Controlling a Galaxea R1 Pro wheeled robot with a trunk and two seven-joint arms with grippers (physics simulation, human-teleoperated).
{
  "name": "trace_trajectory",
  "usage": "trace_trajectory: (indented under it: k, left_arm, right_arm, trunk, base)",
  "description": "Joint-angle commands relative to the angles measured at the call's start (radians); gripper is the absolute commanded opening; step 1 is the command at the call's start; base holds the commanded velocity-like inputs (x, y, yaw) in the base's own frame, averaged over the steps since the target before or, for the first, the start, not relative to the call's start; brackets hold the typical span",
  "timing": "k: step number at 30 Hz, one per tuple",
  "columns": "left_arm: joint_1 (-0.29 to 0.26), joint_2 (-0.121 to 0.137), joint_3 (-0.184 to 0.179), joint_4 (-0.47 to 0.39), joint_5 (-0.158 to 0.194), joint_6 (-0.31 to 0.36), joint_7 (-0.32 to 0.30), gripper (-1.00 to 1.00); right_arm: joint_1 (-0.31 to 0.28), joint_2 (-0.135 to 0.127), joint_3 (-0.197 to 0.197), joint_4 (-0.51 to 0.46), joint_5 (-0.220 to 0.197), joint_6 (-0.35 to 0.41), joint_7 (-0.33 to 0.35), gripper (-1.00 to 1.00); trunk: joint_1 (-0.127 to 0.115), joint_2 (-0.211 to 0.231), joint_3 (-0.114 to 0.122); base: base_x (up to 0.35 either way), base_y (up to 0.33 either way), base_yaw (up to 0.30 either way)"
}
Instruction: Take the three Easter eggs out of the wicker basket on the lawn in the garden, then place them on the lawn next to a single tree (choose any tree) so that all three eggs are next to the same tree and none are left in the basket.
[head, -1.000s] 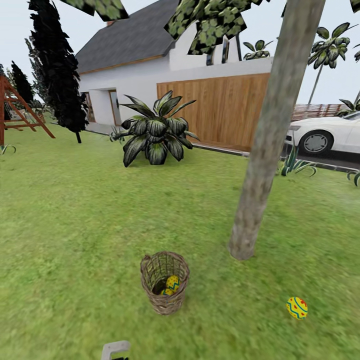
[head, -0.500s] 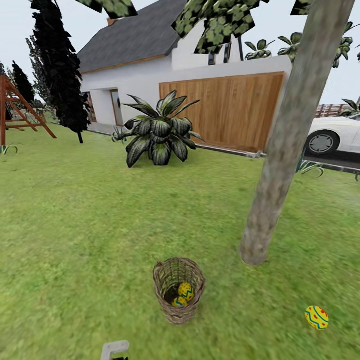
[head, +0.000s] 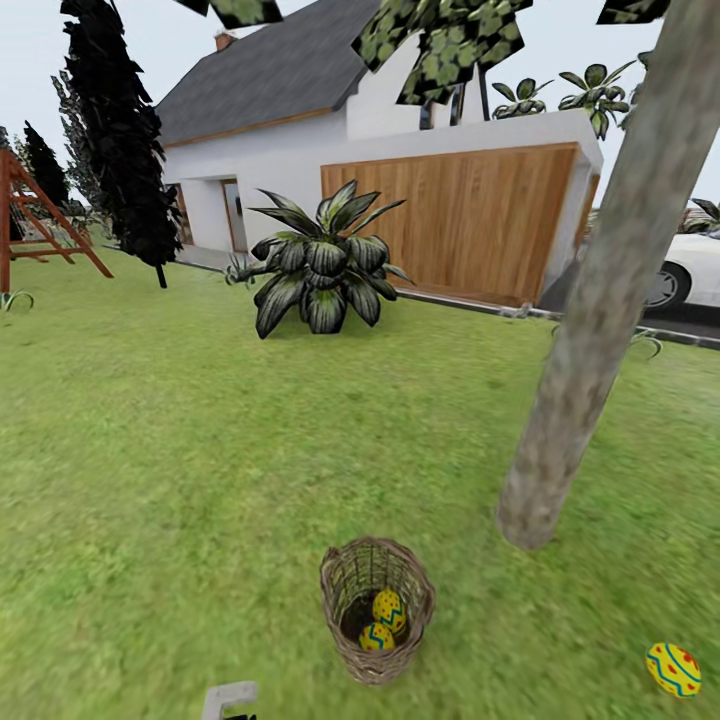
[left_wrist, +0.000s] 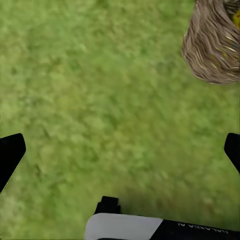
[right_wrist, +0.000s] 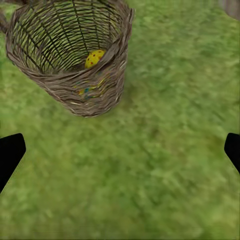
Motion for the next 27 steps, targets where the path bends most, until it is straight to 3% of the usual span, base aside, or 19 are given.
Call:
trace_trajectory:
  k: [1,17,27]
  left_arm:
    - [-0.001,0.001,-0.009,-0.001,0.009,-0.002,0.004,1.0]
    - [-0.001,0.001,-0.009,-0.001,0.011,-0.003,0.004,1.0]
    - [-0.001,0.001,-0.009,-0.001,0.011,-0.003,0.004,1.0]
  right_arm:
    - [-0.001,0.0,-0.006,0.0,-0.002,-0.004,0.005,1.0]
    - [-0.001,-0.001,-0.007,-0.005,-0.005,-0.005,0.007,1.0]
    - [-0.001,-0.002,-0.007,-0.003,-0.004,-0.006,0.009,1.0]
  trunk:
    - [0.001,-0.002,-0.002]
    - [0.001,-0.002,-0.002]
    - [0.001,-0.002,0.0]
  base:
    - [0.289,0.122,0.0]
    - [0.289,0.12,-0.008]
    - [0.124,0.063,-0.208]
